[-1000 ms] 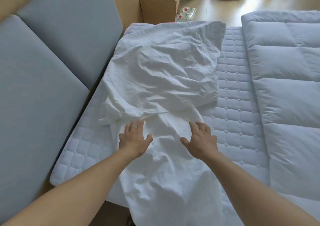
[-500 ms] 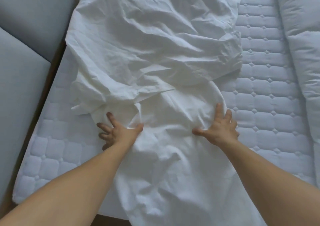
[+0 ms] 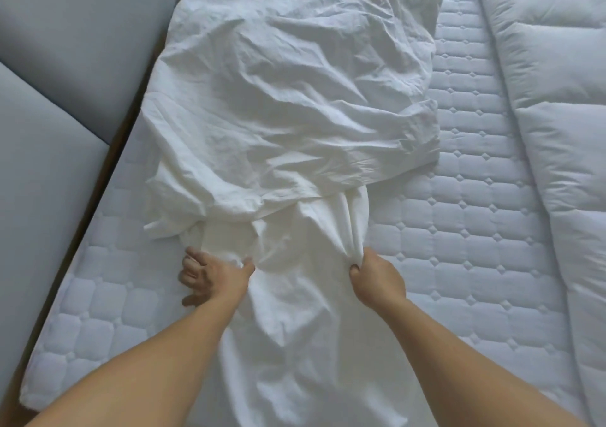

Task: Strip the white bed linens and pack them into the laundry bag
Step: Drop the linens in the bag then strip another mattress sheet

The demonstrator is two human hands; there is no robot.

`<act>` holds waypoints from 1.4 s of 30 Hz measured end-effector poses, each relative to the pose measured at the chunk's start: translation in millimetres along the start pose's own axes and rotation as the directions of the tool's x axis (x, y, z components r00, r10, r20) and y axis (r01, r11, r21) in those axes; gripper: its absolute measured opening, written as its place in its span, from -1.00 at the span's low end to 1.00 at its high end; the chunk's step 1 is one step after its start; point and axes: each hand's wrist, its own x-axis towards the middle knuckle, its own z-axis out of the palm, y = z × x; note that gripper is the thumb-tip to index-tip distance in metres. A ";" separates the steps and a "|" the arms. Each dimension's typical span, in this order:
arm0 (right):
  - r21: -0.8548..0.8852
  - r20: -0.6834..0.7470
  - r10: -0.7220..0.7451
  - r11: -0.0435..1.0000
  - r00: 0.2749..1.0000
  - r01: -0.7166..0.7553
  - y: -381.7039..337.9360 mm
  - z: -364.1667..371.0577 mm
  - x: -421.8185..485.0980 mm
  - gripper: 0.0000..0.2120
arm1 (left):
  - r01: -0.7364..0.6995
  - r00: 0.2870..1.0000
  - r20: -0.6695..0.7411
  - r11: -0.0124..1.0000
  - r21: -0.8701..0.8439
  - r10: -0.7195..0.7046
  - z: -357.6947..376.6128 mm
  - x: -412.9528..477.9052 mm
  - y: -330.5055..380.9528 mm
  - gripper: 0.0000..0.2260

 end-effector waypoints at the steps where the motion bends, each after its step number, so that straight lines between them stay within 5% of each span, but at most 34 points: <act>1: -0.005 -0.014 0.011 1.000 1.000 -0.011 1.6 1.0 -1.1 -0.75 | 0.021 0.999 0.031 0.999 -0.025 -0.020 1.5 -0.6 -1.1 0.06; 8: 0.336 0.030 0.132 0.932 0.991 -0.135 0.1 14.5 -8.5 -0.41 | 0.013 0.982 0.183 0.968 -0.250 0.034 14.3 -10.6 19.1 -0.21; 12: 0.471 0.037 0.126 0.872 0.991 -0.129 -5.9 -10.8 -11.7 -0.63 | -0.209 0.955 0.138 0.928 -0.308 0.261 -21.7 -33.1 50.1 -0.62; 15: 0.516 -0.124 0.118 0.856 0.985 -0.038 -28.5 -60.9 -15.0 -0.68 | -0.383 0.912 0.027 0.871 -0.309 0.410 -80.7 -53.1 85.6 -0.72; 19: 0.648 -0.452 -0.014 0.681 0.892 0.339 -91.6 -155.7 -44.8 -0.77 | -0.670 0.740 -0.299 0.698 -0.254 0.602 -173.5 -87.8 130.8 -0.83; 23: 0.651 -0.692 -0.059 0.379 0.719 0.658 -145.7 -232.6 -94.2 -0.54 | -0.867 0.497 -0.530 0.377 -0.326 0.687 -246.0 -132.3 151.7 -0.69; 26: 0.632 -0.767 -0.045 0.119 0.640 0.766 -160.2 -259.5 -121.8 -0.51 | -0.883 0.404 -0.603 0.123 -0.452 0.688 -272.3 -153.5 149.2 -0.67; 28: 0.646 -0.760 -0.055 0.050 0.648 0.761 -155.3 -257.3 -130.1 -0.51 | -0.908 0.309 -0.629 0.024 -0.418 0.713 -269.4 -160.3 141.6 -0.70; 31: 0.662 -0.732 -0.020 0.216 0.681 0.718 -125.4 -212.5 -119.1 -0.62 | -0.939 0.180 -0.579 -0.037 -0.342 0.795 -230.6 -156.9 118.8 -0.76; 34: 0.602 -0.637 -0.049 0.591 0.769 0.537 -73.6 -139.5 -96.2 -0.76 | -0.980 0.036 -0.412 -0.049 -0.194 0.910 -164.2 -129.2 81.3 -0.79; 36: 0.558 -0.423 -0.079 0.762 0.903 0.328 -34.9 -90.9 -86.7 -0.78 | -0.951 0.191 -0.062 0.169 -0.260 0.980 -120.4 -108.4 53.5 -0.78; 38: 0.407 -0.189 -0.068 0.903 0.980 0.141 0.2 -50.1 -83.1 -0.66 | -0.873 0.409 0.318 0.468 -0.137 0.855 -81.0 -90.9 26.4 -0.74; 40: 0.173 -0.054 0.051 0.984 0.997 -0.041 25.7 -21.7 -83.6 -0.60 | -0.828 0.496 0.488 0.560 0.018 0.718 -54.7 -77.8 5.4 -0.74; 42: 0.051 -0.095 0.133 0.990 0.987 -0.129 38.0 -10.8 -79.5 -0.60 | -0.807 0.503 0.573 0.589 0.044 0.647 -47.0 -69.9 2.3 -0.73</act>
